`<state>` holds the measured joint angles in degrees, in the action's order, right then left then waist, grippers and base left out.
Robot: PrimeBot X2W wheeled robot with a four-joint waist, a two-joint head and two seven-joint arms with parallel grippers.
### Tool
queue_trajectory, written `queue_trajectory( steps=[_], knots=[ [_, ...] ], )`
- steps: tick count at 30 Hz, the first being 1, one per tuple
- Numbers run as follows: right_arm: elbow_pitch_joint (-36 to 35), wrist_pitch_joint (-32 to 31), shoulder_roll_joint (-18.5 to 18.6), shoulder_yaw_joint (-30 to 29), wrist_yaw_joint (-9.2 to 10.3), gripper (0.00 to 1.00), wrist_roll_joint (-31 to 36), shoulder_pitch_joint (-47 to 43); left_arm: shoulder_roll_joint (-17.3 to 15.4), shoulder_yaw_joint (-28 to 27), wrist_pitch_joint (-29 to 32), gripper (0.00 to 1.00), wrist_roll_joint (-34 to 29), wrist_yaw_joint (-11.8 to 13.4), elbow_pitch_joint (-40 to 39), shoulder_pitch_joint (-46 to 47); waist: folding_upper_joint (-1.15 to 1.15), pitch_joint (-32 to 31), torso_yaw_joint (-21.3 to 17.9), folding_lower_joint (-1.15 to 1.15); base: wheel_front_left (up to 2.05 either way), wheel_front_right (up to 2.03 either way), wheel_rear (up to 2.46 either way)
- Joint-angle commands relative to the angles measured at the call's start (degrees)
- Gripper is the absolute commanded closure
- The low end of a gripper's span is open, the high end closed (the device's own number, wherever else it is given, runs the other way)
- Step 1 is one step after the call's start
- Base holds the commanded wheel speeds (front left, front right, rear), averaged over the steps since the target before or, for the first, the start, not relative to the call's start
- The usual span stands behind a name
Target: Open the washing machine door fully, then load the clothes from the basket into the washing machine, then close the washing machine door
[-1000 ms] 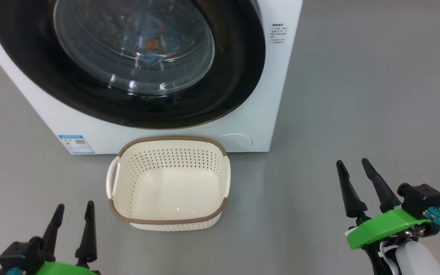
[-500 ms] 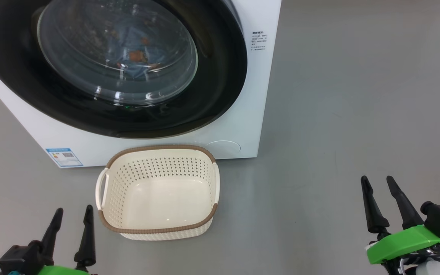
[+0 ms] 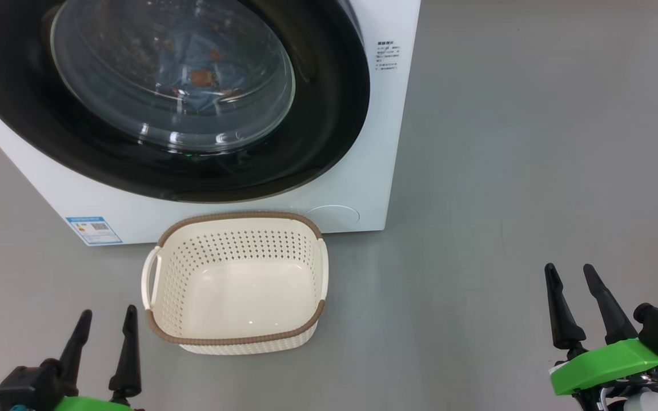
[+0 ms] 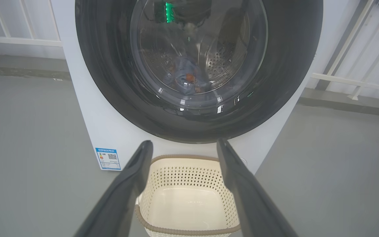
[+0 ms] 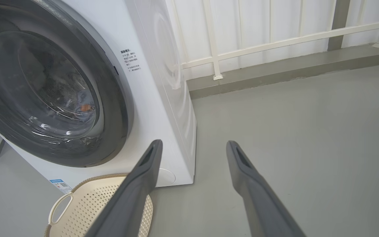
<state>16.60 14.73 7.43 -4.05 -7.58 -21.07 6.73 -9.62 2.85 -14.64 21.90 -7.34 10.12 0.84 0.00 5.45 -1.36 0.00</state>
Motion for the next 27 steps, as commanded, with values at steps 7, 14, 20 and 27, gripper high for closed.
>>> queue_trajectory(
  steps=[7, 14, 20, 27],
  knots=[
    [-1.8, 0.3, 0.0, 1.4, 0.09, 0.00, 0.8, 0.1, -1.3, -2.7, -0.4, 0.00, -0.7, -0.1, -1.5, 1.0, 0.00, 0.2, 0.1, 0.00, 0.00, 0.00, 0.00],
    [-1.9, 0.3, -0.2, 1.6, 0.09, 0.00, 0.8, 0.2, -1.2, -2.7, -0.4, 0.00, -0.8, -0.1, -1.6, 1.1, 0.00, 0.6, 0.2, 0.00, 0.00, 0.00, 0.00],
    [-2.0, 0.3, -0.3, 1.7, 0.09, 0.00, 0.9, 0.4, -1.1, -2.5, -0.4, 0.00, -0.6, -0.1, -1.6, 1.3, 0.00, 1.0, 0.2, 0.00, 0.00, 0.00, 0.00],
    [3.3, -0.1, -1.8, 0.1, 0.00, 1.00, 0.2, -0.5, 2.5, 0.7, 0.1, 1.00, 0.1, 0.0, 3.2, -0.4, 0.00, 1.1, 0.2, 0.00, 0.00, 0.00, 0.00]
  ],
)
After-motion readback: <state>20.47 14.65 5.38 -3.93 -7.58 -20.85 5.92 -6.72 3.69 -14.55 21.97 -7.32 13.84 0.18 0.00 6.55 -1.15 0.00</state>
